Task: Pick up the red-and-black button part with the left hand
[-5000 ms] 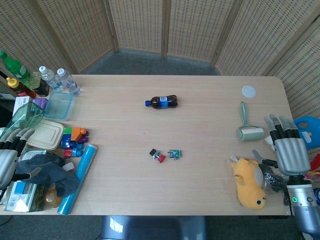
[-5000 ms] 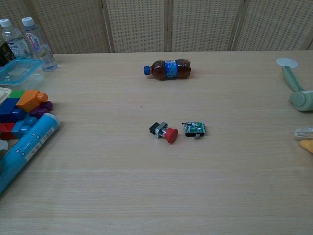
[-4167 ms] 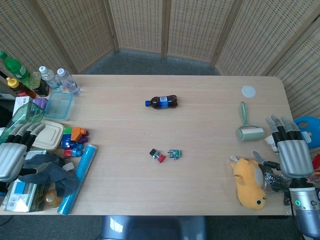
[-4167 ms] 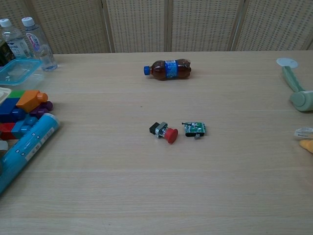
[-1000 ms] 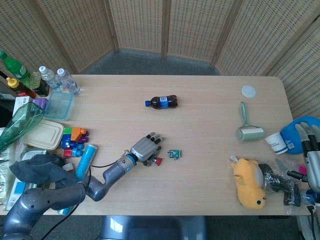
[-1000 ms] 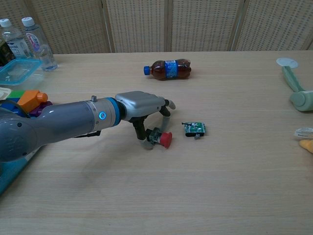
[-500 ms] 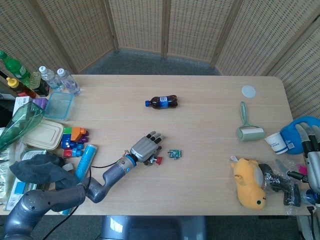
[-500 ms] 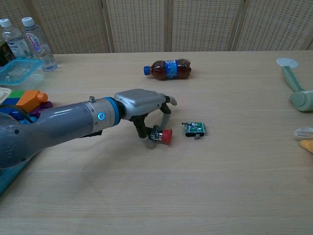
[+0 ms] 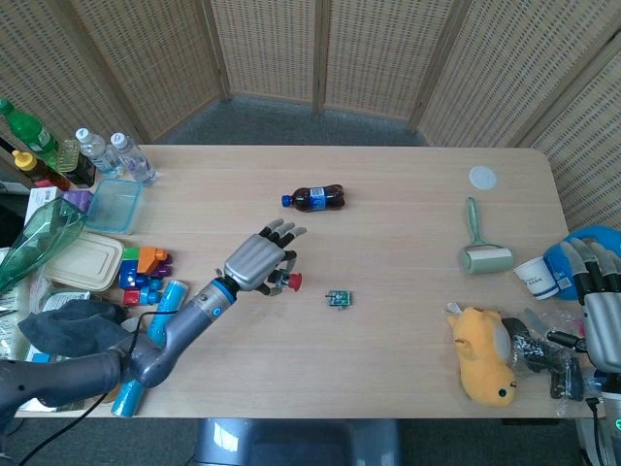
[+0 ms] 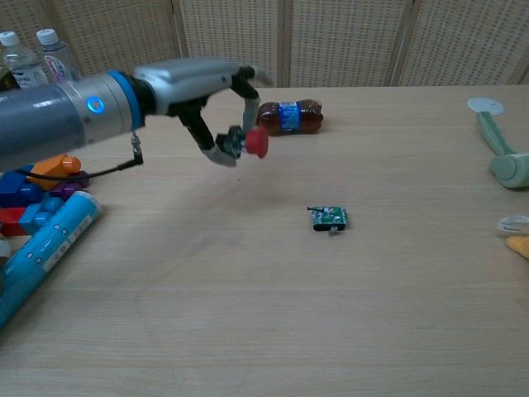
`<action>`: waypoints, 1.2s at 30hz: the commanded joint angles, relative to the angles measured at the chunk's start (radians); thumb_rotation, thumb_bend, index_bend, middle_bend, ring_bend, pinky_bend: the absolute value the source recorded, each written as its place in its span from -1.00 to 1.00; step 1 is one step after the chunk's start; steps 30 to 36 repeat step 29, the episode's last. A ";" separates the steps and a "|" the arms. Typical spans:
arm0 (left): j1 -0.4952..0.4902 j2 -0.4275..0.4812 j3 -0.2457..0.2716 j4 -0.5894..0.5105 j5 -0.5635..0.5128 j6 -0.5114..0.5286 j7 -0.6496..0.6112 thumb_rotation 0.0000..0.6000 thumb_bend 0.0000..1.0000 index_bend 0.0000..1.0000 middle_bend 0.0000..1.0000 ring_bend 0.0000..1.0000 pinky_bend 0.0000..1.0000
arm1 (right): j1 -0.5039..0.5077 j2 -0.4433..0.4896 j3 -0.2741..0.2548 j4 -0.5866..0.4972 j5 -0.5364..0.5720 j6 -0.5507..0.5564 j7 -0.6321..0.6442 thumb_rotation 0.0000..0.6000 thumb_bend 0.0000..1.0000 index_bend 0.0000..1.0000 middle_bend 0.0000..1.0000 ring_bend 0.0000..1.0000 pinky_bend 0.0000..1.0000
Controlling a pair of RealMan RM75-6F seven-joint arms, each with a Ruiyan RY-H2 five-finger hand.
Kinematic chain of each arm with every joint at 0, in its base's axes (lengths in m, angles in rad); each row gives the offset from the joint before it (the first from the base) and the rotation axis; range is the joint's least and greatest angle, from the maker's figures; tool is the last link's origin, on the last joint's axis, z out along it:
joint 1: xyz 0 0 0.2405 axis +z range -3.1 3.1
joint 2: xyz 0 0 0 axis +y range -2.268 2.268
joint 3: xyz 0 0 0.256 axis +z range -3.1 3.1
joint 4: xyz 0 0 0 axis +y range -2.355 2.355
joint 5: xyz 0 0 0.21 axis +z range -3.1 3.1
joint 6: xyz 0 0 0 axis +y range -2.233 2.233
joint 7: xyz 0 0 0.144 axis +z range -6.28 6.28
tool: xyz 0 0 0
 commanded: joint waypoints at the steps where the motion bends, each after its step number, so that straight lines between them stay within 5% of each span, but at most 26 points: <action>1: 0.053 0.181 -0.068 -0.185 -0.035 0.088 0.036 1.00 -0.37 0.27 -1.00 -1.00 -1.00 | 0.007 -0.012 -0.001 0.006 -0.004 -0.007 -0.004 0.22 -0.52 -1.00 -1.00 -1.00 -1.00; 14: 0.135 0.449 -0.169 -0.400 -0.106 0.217 0.038 1.00 -0.38 0.24 -1.00 -1.00 -1.00 | 0.033 -0.057 -0.002 0.021 -0.006 -0.040 -0.021 0.22 -0.52 -1.00 -1.00 -1.00 -1.00; 36: 0.148 0.491 -0.166 -0.418 -0.107 0.240 0.010 1.00 -0.39 0.26 -1.00 -1.00 -1.00 | 0.037 -0.053 0.002 0.009 -0.002 -0.040 -0.032 0.22 -0.51 -1.00 -1.00 -1.00 -1.00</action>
